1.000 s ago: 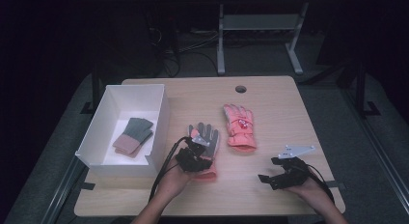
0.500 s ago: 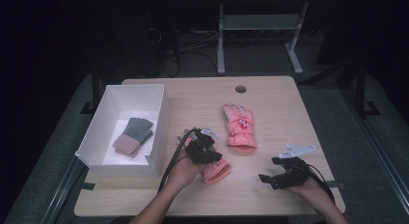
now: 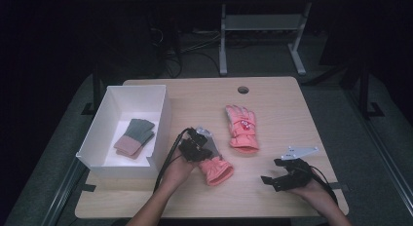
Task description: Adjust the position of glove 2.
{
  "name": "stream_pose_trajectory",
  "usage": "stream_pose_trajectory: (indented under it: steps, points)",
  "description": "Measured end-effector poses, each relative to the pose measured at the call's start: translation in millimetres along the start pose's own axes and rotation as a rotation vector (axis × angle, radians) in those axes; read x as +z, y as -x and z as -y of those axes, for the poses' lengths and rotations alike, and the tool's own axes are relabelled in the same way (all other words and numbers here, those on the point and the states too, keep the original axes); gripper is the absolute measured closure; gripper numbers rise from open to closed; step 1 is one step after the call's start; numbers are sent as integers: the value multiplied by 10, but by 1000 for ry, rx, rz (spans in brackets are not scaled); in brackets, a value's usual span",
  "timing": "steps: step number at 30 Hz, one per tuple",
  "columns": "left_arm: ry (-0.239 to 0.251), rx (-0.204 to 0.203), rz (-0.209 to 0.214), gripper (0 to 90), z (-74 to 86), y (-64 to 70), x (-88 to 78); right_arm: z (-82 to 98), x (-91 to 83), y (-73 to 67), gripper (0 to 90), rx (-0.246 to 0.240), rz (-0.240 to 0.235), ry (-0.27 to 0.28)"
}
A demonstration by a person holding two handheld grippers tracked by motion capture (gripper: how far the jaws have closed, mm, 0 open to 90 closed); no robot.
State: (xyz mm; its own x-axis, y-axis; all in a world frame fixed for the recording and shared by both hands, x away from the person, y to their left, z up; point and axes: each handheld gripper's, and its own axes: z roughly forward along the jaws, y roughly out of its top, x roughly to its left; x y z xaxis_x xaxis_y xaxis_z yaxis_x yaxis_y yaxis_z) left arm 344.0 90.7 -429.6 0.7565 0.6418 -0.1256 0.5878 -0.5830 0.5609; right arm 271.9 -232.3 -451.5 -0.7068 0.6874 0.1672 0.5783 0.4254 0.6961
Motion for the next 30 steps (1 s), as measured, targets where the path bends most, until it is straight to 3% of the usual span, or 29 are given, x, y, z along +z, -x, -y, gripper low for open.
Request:
stream_pose_trajectory:
  steps: [7, 10, 13, 14, 20, 23, 25, 29, 30]
  points:
    - [1, 28, 73, 898, -54, 183, 82, 3, -17, 15, 137, 5, 3, 5]
    - [-8, 53, 127, 898, -102, 365, 150, 3, -34, 26, 137, 2, 8, 10]
    - [-6, 56, 152, 898, -116, 454, 184, 0, -55, 32, 137, 14, 10, 17]
    - [-12, 77, 167, 898, -129, 525, 208, 0, -75, 47, 137, 18, 10, 30]
    - [14, 74, 219, 896, -147, 701, 281, 1, -102, 70, 136, 24, 12, 38]
    - [20, 77, 224, 824, -148, 696, 259, -1, -104, 71, 133, 26, 9, 42]
    - [62, 78, 223, 782, -119, 636, 140, -3, -106, 73, 128, 30, 6, 46]
    - [98, 81, 227, 699, -41, 540, -9, -17, -107, 60, 123, 45, 10, 42]
    - [113, 84, 215, 631, 28, 476, -103, -27, -108, 58, 124, 45, -1, 49]
